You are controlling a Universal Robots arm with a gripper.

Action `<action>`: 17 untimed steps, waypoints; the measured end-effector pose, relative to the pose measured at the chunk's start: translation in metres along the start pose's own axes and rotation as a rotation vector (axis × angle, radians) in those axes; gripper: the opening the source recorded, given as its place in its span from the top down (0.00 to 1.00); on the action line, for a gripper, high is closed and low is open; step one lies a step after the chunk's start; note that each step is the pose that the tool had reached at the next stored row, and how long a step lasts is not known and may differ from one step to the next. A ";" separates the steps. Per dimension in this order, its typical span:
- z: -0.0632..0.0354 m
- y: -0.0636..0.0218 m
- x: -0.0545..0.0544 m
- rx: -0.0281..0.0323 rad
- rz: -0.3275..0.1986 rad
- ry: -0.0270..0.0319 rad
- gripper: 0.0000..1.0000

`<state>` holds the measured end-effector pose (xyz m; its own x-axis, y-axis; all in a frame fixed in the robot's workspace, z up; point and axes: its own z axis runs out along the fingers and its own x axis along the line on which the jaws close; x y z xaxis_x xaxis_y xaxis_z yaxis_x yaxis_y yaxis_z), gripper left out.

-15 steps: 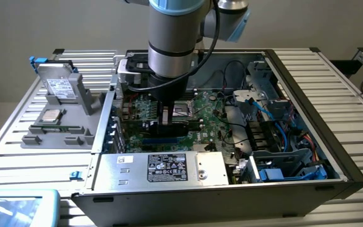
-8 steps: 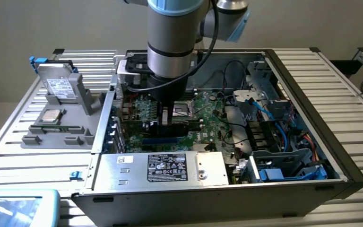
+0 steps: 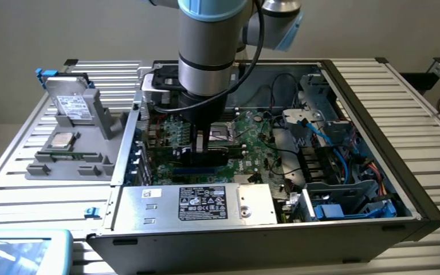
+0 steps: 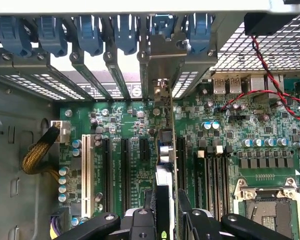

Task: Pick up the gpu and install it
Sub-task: 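Insert the gpu into the slot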

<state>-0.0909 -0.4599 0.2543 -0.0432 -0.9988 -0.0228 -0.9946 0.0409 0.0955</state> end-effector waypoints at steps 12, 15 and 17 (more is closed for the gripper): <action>0.0016 -0.0001 0.000 0.0001 0.000 0.0006 0.72; 0.0019 -0.0001 0.000 0.0002 0.000 0.0018 0.72; 0.0020 0.0000 0.000 0.0003 0.001 0.0040 0.72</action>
<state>-0.0910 -0.4599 0.2524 -0.0435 -0.9989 -0.0187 -0.9946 0.0416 0.0952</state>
